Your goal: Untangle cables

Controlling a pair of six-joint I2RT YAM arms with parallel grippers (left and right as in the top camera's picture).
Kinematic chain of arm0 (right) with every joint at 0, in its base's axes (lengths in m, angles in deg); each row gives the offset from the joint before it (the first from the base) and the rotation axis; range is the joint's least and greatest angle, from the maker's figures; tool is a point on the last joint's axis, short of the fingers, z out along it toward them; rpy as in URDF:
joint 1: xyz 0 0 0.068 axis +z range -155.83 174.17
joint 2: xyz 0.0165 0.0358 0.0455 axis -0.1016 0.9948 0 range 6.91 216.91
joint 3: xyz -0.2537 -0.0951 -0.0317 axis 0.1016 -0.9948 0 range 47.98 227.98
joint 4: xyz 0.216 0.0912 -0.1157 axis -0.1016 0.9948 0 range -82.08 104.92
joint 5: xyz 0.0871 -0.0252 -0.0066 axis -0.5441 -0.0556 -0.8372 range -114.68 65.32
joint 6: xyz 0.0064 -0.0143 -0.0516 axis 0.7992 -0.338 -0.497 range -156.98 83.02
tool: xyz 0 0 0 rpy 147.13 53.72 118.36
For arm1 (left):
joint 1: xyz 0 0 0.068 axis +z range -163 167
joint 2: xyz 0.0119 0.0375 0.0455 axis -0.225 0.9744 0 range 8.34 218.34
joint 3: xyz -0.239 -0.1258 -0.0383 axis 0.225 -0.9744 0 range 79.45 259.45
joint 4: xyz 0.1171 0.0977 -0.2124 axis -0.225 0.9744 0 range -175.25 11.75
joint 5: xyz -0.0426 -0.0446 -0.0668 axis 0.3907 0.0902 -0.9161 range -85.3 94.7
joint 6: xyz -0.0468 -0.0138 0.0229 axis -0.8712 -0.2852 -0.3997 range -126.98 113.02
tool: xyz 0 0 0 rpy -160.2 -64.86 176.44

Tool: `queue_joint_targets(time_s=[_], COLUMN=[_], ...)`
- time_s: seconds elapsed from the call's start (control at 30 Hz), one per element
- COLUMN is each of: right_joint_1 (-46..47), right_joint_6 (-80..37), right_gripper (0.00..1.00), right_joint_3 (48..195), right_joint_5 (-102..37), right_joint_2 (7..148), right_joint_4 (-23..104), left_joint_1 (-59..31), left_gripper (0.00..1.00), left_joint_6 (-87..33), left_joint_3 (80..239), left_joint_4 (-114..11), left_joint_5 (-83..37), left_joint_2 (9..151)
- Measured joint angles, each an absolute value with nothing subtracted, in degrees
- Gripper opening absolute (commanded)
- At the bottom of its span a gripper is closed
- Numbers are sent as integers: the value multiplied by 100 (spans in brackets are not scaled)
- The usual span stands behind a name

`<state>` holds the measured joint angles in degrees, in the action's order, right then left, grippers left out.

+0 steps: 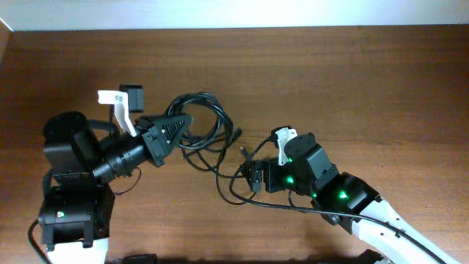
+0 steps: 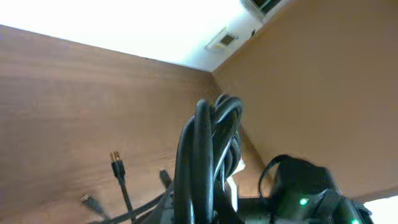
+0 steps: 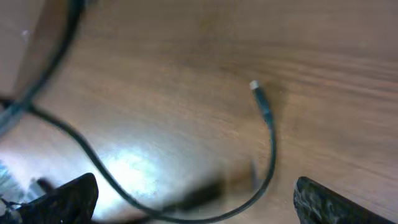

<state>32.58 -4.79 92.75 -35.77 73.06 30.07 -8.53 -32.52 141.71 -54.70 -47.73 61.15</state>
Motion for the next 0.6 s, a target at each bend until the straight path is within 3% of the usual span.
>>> queue_joint_targets(time_s=[0.13, 0.3, 0.4, 0.47, 0.53, 0.6], right_joint_1=[3260, 3260, 3260, 3260, 3260, 3260], right_joint_6=[-435, -1504, -2654, -3087, -3598, -3740], right_gripper=[99, 98, 86, 86, 82, 72], right_joint_3=[9273, 9269, 9269, 9269, 9269, 9260], right_joint_5=[-2718, -3192, -3948, -4311, -4742, -5019], right_joint_2=[6643, 5474, 5188, 5188, 5188, 5188], right_joint_4=[3051, 3044, 3046, 3029, 2878, 2561], left_joint_1=[-842, -842, -847, -1002, -1546, -2068], left_gripper=[0, 0, 0, 0, 0, 0], left_joint_6=[-1462, -253, 427, 914, 1703, 2175], left_joint_3=[14245, 14245, 14245, 14245, 14245, 14245], left_joint_4=[-3684, -3256, -2825, -2600, -2290, -2251], left_joint_5=[-4727, -4731, -4816, -5022, -5194, -5234], left_joint_2=[6104, 6104, 6104, 6104, 6104, 6102])
